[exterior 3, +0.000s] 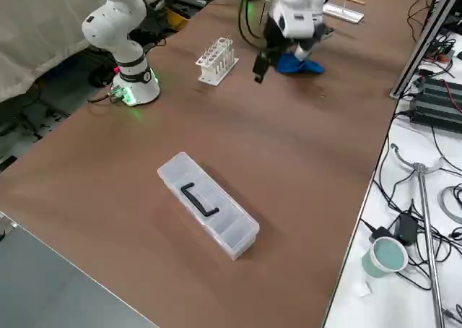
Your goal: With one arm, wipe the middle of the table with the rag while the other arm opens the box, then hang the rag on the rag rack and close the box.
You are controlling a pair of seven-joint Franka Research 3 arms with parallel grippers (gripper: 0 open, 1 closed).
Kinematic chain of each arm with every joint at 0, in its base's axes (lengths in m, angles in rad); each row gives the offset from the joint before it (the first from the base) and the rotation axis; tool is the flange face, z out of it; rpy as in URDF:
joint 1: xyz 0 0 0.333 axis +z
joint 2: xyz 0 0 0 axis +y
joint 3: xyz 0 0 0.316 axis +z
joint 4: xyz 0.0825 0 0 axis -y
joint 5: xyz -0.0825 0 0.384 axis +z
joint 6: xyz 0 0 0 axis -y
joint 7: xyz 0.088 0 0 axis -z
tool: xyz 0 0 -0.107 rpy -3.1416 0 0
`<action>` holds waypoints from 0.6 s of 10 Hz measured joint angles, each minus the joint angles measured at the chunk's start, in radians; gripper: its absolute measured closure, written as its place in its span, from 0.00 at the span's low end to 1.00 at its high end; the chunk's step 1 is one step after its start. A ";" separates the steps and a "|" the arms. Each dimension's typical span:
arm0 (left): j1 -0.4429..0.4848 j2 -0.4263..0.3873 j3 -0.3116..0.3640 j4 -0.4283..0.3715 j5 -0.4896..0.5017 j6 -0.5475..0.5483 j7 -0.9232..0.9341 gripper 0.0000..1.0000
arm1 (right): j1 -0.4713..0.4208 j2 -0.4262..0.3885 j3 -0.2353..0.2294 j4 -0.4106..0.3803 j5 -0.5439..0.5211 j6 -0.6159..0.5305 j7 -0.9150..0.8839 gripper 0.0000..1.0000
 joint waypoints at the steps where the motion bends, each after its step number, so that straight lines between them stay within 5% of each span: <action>1: -0.005 0.019 -0.013 0.010 -0.017 0.070 -0.009 0.91 | -0.002 0.036 -0.004 -0.009 -0.014 -0.003 0.000 0.34; 5: 0.056 0.068 -0.008 0.066 -0.031 0.063 -0.028 0.91 | -0.104 0.206 -0.023 -0.050 -0.113 0.004 0.000 0.98; 6: 0.089 0.071 -0.006 0.067 -0.033 0.002 -0.026 0.91 | -0.130 0.260 -0.023 -0.051 -0.167 0.038 0.001 0.99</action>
